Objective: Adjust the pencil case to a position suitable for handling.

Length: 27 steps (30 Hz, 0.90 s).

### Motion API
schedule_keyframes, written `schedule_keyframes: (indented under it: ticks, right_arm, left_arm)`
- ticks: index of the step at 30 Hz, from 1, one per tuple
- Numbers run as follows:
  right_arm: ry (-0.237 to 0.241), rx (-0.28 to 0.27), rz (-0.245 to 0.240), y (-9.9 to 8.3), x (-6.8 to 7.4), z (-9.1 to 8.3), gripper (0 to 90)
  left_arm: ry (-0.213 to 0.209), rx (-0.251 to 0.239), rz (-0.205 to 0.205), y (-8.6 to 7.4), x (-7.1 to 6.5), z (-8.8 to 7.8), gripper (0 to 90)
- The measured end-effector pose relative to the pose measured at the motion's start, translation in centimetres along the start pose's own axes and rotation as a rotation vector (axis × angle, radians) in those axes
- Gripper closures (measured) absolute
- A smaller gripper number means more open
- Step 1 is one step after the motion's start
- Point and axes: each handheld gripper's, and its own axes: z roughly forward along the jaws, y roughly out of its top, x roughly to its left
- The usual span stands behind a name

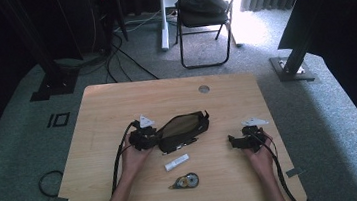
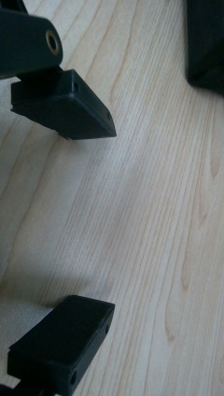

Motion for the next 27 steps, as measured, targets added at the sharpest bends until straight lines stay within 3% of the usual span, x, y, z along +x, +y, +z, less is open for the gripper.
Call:
schedule_keyframes:
  ticks: [6, 10, 17, 21, 27]
  right_arm:
    - [0.000, 0.000, 0.001, 0.0, 0.0, 0.0, 13.7]
    - [0.000, -0.001, 0.000, 0.0, 0.0, 0.0, 13.7]
    - [0.000, 0.000, 0.000, 0.0, 0.0, 0.0, 13.7]
    - [0.000, 0.000, 0.000, 0.0, 0.0, 0.0, 13.7]
    - [0.000, 0.000, 0.001, 0.0, 0.0, 0.0, 13.7]
  left_arm:
    - [-0.002, -0.010, 0.016, -1.2, -0.3, -1.0, 64.7]
    - [0.027, -0.015, 0.025, -1.8, -0.2, -1.5, 64.6]
    - [0.065, -0.024, 0.004, -2.1, 0.0, -1.6, 65.1]
    - [0.095, -0.030, -0.033, -2.2, 0.1, -1.7, 66.2]
    - [0.127, -0.028, -0.040, -2.3, -0.1, -1.8, 66.1]
